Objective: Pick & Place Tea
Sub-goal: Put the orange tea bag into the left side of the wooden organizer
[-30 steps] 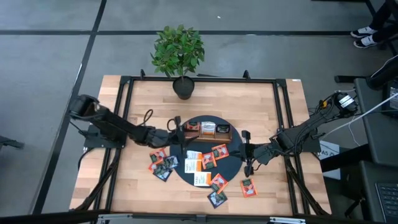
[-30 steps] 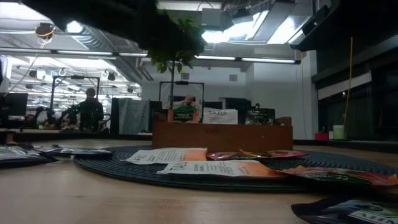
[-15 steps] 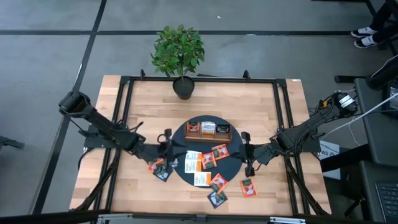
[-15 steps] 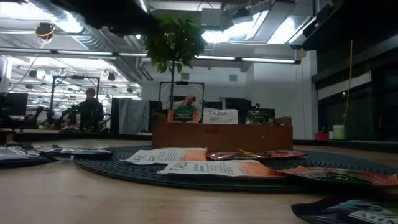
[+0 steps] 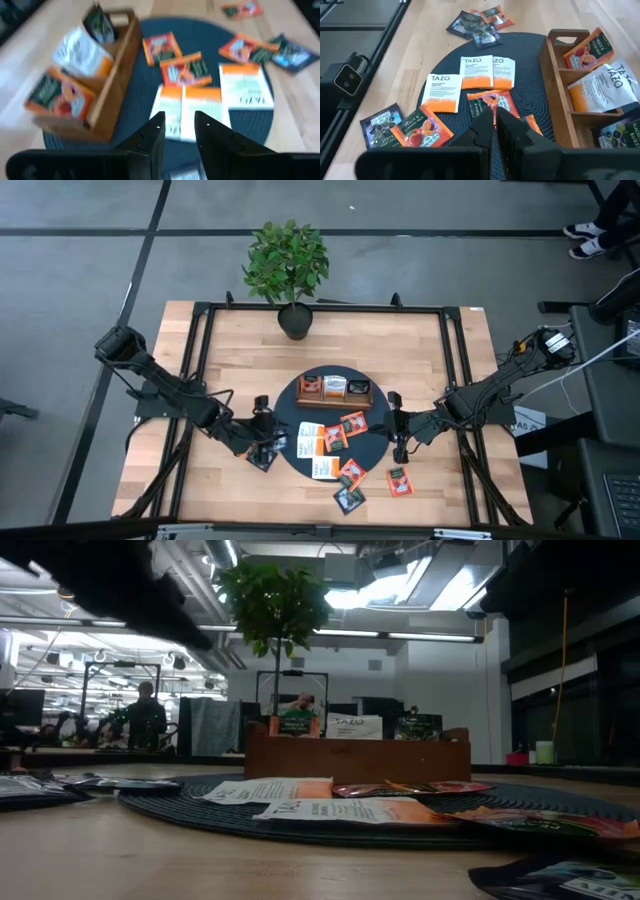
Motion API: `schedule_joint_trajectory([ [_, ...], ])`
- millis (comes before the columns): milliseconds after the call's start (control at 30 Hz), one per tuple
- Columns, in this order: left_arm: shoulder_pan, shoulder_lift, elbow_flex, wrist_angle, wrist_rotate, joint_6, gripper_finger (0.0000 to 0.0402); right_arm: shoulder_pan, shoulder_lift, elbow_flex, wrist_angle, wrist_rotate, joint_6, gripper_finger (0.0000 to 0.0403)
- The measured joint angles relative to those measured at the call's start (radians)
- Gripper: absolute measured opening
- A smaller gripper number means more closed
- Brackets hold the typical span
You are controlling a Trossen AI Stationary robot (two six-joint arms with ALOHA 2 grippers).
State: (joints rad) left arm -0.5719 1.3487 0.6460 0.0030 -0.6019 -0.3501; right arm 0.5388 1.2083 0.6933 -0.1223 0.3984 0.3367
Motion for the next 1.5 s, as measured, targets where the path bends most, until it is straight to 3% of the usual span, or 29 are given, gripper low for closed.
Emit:
schedule_joint_trajectory([
  [267, 0.009, 0.000, 0.000, -0.151, 0.159, -0.192, 0.0102, 0.000, 0.000, 0.000, 0.000, 0.012, 0.027, 0.0026],
  [833, 0.009, 0.000, 0.000, -0.168, 0.203, -0.217, 0.0102, 0.000, 0.000, 0.000, -0.001, 0.012, 0.026, 0.0026],
  [1233, 0.009, 0.000, 0.000, -0.214, 0.288, -0.322, 0.0102, 0.000, 0.000, 0.000, -0.001, 0.012, 0.026, 0.0026],
  [1500, 0.009, 0.000, 0.000, -0.236, 0.291, -0.348, 0.0102, 0.000, 0.000, 0.000, -0.002, 0.026, 0.026, 0.0026],
])
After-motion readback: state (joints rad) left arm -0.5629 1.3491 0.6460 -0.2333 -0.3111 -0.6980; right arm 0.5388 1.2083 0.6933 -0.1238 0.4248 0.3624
